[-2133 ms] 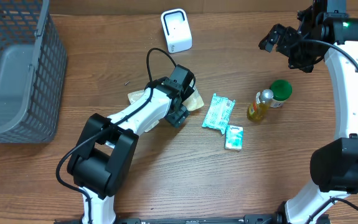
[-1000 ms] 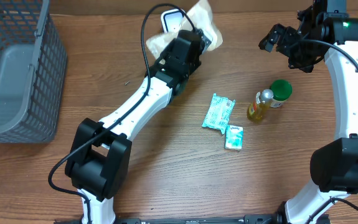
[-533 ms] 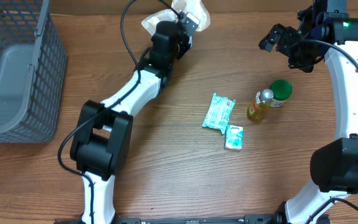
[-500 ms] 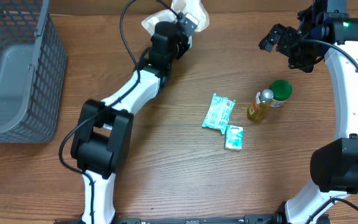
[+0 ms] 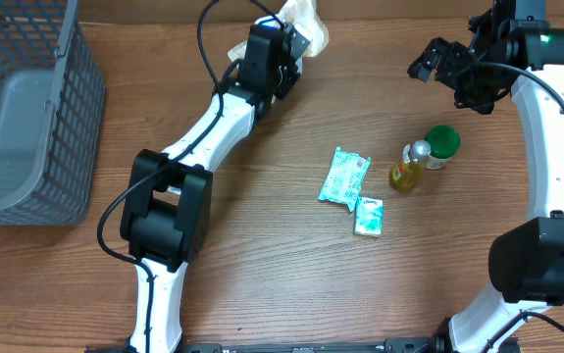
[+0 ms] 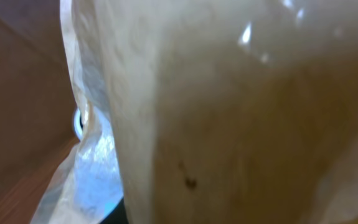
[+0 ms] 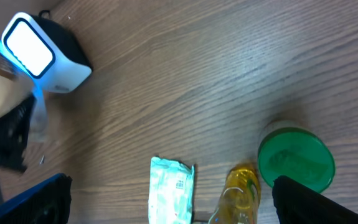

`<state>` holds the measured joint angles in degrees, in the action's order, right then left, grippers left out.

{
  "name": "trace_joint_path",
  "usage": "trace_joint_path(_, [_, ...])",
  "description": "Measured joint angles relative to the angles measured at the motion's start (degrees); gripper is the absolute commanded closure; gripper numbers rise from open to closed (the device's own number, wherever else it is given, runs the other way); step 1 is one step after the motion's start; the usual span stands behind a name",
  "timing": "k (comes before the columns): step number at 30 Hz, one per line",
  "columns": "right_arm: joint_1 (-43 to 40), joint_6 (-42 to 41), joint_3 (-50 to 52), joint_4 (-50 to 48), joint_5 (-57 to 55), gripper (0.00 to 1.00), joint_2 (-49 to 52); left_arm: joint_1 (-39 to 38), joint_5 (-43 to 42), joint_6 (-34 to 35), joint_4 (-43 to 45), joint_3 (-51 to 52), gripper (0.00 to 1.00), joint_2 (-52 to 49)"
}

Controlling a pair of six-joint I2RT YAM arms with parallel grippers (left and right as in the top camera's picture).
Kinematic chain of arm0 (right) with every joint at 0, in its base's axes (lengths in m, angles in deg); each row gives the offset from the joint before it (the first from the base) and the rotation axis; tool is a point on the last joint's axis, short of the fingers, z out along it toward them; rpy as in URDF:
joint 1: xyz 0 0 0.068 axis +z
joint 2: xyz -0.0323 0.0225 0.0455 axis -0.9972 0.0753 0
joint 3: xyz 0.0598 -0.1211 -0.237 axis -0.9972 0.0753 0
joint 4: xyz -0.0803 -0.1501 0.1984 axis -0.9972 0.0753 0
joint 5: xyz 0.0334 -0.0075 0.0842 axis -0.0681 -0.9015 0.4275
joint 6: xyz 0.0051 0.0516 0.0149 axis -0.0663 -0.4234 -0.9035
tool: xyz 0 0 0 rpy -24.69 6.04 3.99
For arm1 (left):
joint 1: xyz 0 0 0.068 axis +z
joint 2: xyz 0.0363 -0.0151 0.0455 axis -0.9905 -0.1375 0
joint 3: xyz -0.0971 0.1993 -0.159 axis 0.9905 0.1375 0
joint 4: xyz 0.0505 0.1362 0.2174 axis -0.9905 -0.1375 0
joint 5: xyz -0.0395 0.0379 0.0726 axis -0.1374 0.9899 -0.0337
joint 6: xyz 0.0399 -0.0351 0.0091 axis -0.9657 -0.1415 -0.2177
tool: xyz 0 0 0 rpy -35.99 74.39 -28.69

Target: Scan the item barcode

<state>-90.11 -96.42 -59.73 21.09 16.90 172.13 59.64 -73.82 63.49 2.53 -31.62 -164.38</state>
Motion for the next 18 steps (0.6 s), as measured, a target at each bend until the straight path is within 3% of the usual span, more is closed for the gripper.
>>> trace_joint_path(4, [0.0, 0.0, 0.0, 0.0, 0.0, 0.0, 0.0, -0.3, -2.4, 7.8, -22.3, -7.2, 0.96, 2.9])
trace_joint_path(10, [0.0, 0.0, 0.0, -0.1, 0.0, 0.0, 0.0, -0.4, -4.5, 20.5, -45.5, -11.2, 0.96, 11.0])
trace_joint_path(13, [0.0, 0.0, 0.0, 0.0, 0.0, 0.0, 0.0, -0.6, -6.0, 25.0, -48.9, -9.5, 0.96, 12.2])
trace_joint_path(18, [0.0, 0.0, 0.0, 0.0, 0.0, 0.0, 0.0, -3.8, -10.1, 30.1, -43.7, 2.9, 0.96, 11.6])
